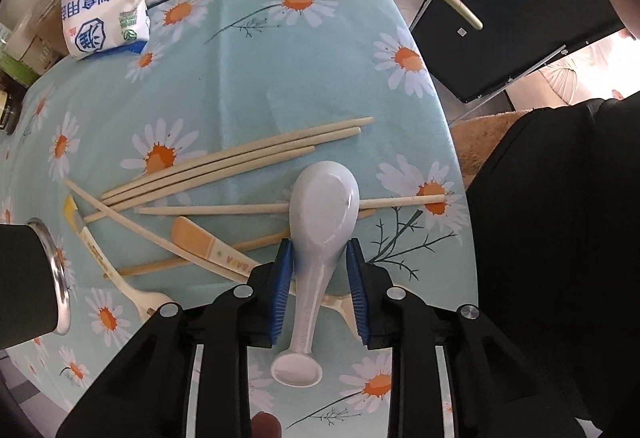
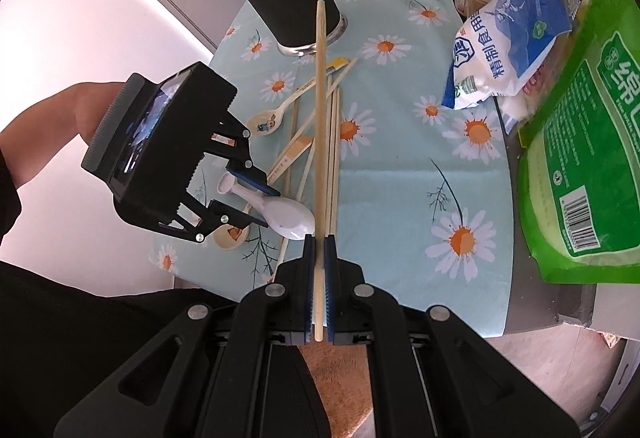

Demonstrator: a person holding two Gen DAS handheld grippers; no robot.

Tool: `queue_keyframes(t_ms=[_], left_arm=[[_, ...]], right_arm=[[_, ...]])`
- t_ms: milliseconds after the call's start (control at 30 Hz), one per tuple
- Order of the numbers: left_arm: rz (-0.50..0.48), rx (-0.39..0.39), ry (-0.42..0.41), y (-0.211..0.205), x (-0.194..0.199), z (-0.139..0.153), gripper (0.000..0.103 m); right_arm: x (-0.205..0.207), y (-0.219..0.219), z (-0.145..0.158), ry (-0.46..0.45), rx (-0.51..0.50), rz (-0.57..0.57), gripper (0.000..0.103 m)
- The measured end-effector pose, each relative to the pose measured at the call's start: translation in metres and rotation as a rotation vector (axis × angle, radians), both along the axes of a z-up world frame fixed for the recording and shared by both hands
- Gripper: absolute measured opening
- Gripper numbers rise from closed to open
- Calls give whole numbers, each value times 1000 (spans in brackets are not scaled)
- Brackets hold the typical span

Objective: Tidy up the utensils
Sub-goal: 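Grasp the white plastic spoon by its handle with the left gripper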

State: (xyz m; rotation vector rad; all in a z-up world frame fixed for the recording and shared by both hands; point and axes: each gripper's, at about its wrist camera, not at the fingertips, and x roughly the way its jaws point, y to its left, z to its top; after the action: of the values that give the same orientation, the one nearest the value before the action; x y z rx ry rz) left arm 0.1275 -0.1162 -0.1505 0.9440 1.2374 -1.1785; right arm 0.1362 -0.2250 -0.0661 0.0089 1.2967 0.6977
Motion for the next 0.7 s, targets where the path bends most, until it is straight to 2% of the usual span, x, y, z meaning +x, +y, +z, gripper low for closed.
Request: queue_keyframes(t_ms=[167, 433, 700], left_arm=[[3, -16, 1, 3, -7, -1, 25], [93, -79, 3, 18, -8, 13, 24], [241, -192, -14, 47, -11, 25, 24]], right_arm=[[3, 4, -1, 2, 0, 7, 6], [8, 10, -5, 9, 4, 21, 6], [17, 26, -5, 4, 18, 50, 6]])
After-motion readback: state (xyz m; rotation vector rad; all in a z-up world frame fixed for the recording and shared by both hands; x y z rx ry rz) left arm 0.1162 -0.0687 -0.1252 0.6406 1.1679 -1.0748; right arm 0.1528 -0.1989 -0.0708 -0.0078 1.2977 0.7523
